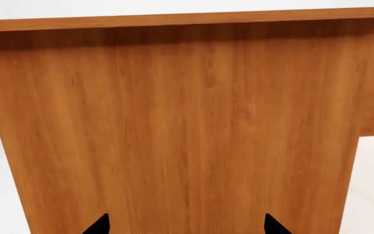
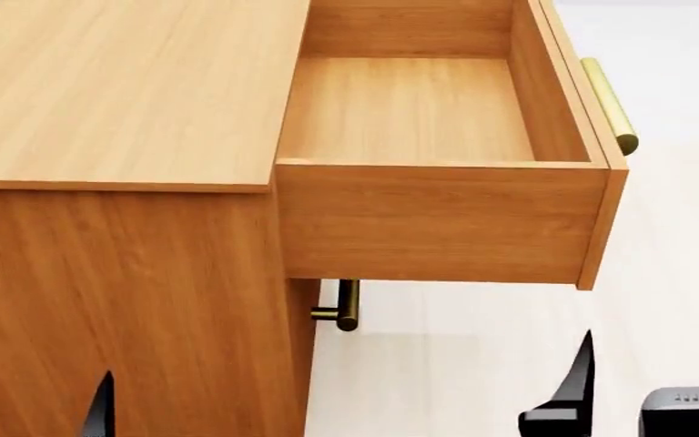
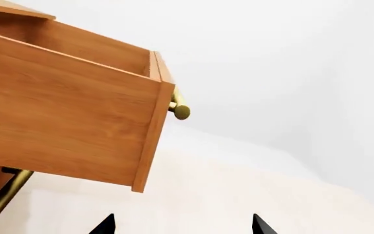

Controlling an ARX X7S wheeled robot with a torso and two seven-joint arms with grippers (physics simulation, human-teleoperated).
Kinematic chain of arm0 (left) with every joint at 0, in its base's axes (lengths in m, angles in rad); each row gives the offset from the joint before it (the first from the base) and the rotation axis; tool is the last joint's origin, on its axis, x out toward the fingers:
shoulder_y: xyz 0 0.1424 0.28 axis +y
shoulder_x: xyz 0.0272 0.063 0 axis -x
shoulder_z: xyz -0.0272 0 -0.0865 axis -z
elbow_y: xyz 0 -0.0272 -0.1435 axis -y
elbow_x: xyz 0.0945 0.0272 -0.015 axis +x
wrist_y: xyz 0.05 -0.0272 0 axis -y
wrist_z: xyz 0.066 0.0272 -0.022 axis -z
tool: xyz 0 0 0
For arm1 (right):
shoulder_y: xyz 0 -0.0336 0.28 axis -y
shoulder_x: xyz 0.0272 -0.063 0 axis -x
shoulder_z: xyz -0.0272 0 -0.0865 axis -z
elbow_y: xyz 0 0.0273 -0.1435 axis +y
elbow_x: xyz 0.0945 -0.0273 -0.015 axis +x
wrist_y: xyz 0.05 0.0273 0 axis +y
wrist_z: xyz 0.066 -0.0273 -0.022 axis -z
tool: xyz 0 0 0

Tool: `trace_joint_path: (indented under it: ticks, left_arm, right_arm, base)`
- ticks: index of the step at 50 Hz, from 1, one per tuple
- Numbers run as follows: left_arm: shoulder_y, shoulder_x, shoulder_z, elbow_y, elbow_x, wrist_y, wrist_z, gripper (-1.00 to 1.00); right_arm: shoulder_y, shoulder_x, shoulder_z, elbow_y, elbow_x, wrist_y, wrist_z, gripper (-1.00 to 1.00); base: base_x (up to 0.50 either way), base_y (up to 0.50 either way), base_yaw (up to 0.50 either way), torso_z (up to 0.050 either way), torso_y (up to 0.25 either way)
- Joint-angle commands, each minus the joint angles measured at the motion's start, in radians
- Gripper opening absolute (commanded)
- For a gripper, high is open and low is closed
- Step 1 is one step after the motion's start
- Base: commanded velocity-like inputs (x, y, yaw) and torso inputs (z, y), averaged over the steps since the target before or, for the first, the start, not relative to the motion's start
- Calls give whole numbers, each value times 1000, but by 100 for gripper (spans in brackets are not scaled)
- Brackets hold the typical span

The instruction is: Put the bowl on top of the cabinet.

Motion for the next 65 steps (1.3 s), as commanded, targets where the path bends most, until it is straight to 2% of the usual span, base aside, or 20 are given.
trace_joint_path:
  ticks: [1, 6, 7, 8, 11, 12, 13, 15, 17, 25, 34, 42, 44, 45, 56, 65]
  left_arm:
    - [-17, 1, -8, 10, -18, -30, -16, 100]
    - [-6, 4, -22, -9, -27, -10, -12, 100]
    - [-11, 5, -22, -13, -22, -11, -16, 100]
    - [-14, 5, -22, -15, -22, -11, -17, 100]
    - [-14, 4, -19, -15, -19, -10, -21, 100]
    - [-12, 2, -17, -14, -18, -10, -21, 100]
    - [-11, 1, -16, -14, -16, -8, -21, 100]
    - [-7, -2, -11, -18, -10, -2, -21, 100]
    - [-6, -3, -11, -21, -10, 0, -22, 100]
    - [-3, -2, -11, -34, -9, 15, -24, 100]
    - [3, -12, -9, -33, -11, 17, -24, 100]
    - [2, -14, -8, -34, -13, 19, -27, 100]
    - [2, -15, -12, -40, -18, 23, -24, 100]
    - [5, -17, -13, -50, -18, 29, -20, 100]
    - [12, -23, -11, -51, -19, 42, -19, 100]
    - [19, -27, -7, -58, -16, 51, -21, 100]
  right_arm:
    - [-40, 98, 281, 14, 157, 60, -65, 100]
    - [-35, 143, 325, 69, 169, 68, -95, 100]
    - [-47, 144, 326, 75, 156, 54, -103, 100]
    - [-114, 127, 299, 94, 75, -30, -128, 100]
    - [-62, 157, 390, 84, 181, 60, -106, 100]
    - [-153, 132, 362, 104, 76, -47, -143, 100]
    - [-170, 129, 364, 113, 60, -67, -153, 100]
    - [-100, 168, 414, 115, 156, 27, -131, 100]
    - [-158, 149, 374, 146, 73, -53, -157, 100]
    - [-82, 189, 357, 181, 118, 19, -131, 100]
    - [57, 232, 218, 304, 142, 82, -133, 100]
    - [58, 233, 216, 305, 144, 81, -131, 100]
    - [112, 255, 118, 373, 113, 77, -151, 100]
    - [244, 244, -7, 496, 89, 103, -174, 100]
    - [436, 222, -182, 663, 36, 146, -196, 100]
    - [504, 190, -265, 814, -18, 100, -233, 100]
  base:
    - [0, 0, 0, 0, 0]
    - [0, 0, 0, 0, 0]
    - [0, 0, 0, 0, 0]
    - [0, 0, 0, 0, 0]
    - [0, 0, 0, 0, 0]
    - [0, 0, 0, 0, 0]
    - [0, 0, 0, 0, 0]
    - [0, 0, 0, 0, 0]
    - [0, 0, 0, 0, 0]
    - [0, 0, 0, 0, 0]
    - [0, 0, 0, 0, 0]
    - [0, 0, 0, 0, 0]
    - [0, 0, 0, 0, 0]
    - [0, 0, 0, 0, 0]
    - [0, 0, 0, 0, 0]
    - [0, 0, 0, 0, 0]
